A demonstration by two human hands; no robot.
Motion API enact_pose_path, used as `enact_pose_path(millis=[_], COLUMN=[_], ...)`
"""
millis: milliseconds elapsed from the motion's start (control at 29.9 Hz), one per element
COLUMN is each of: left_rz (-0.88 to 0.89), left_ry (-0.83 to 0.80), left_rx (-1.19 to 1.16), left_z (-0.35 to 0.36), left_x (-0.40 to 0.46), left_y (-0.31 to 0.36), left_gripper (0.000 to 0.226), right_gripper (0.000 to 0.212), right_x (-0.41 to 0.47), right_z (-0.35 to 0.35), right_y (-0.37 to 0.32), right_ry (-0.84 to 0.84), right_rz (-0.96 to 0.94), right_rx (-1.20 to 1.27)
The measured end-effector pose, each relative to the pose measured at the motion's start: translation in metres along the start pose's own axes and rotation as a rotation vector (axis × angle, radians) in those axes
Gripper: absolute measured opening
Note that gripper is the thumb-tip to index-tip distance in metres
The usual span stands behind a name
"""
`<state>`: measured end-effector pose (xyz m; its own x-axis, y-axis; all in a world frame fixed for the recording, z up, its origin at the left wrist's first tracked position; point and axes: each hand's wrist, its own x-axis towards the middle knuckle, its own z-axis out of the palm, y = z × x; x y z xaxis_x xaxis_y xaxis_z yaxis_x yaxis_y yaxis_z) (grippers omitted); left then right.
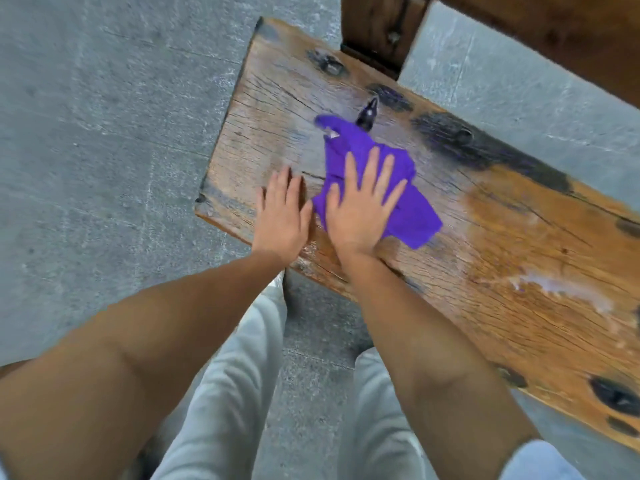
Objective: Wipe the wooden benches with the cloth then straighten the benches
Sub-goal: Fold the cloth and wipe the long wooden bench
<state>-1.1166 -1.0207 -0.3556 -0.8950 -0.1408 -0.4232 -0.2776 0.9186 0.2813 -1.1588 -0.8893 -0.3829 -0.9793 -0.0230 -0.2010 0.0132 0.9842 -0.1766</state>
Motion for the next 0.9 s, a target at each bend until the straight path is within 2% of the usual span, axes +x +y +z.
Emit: enact_pose_path(millis=[100, 200, 267, 301, 401, 535, 635, 702, 768, 902], left_rz=[0.000, 0.170, 0.295, 0.298, 0.175, 0.142, 0.032, 0.050, 0.089, -0.069], left_ry=[0.025, -0.061, -0.112, -0.111, -0.060, -0.024, 0.042, 0.050, 0.057, 0.189], left_rx=[0.001, 0.125, 0.186, 0.181, 0.121, 0.140, 0.177, 0.216, 0.178, -0.125], left_z=[0.008, 0.034, 0.060, 0.072, 0.092, 0.081, 0.055, 0.037, 0.024, -0.005], left_x=[-0.013, -0.028, -0.039, -0.043, -0.047, -0.045, -0.031, -0.022, -0.011, 0.013], left_y=[0.028, 0.075, 0.116, 0.134, 0.171, 0.150, 0.104, 0.074, 0.059, 0.046], left_gripper=[0.057, 0.065, 0.071, 0.072, 0.067, 0.064, 0.058, 0.052, 0.053, 0.047], right_gripper=[0.063, 0.062, 0.062, 0.062, 0.061, 0.061, 0.063, 0.064, 0.063, 0.063], right_x=[-0.012, -0.043, -0.068, -0.081, -0.113, -0.137, -0.124, -0.107, -0.089, -0.070], right_z=[-0.001, -0.005, -0.009, -0.011, -0.023, -0.041, -0.044, -0.040, -0.031, -0.003], right_y=[0.042, 0.126, 0.189, 0.219, 0.320, 0.422, 0.414, 0.376, 0.328, 0.189], right_ry=[-0.011, 0.021, 0.040, 0.043, 0.052, 0.049, 0.077, 0.099, 0.108, 0.083], right_rz=[-0.194, -0.220, -0.135, -0.086, 0.105, 0.362, 0.553, 0.582, 0.442, 0.082], right_rx=[0.007, 0.030, 0.023, 0.014, -0.031, -0.038, 0.006, 0.028, 0.017, -0.014])
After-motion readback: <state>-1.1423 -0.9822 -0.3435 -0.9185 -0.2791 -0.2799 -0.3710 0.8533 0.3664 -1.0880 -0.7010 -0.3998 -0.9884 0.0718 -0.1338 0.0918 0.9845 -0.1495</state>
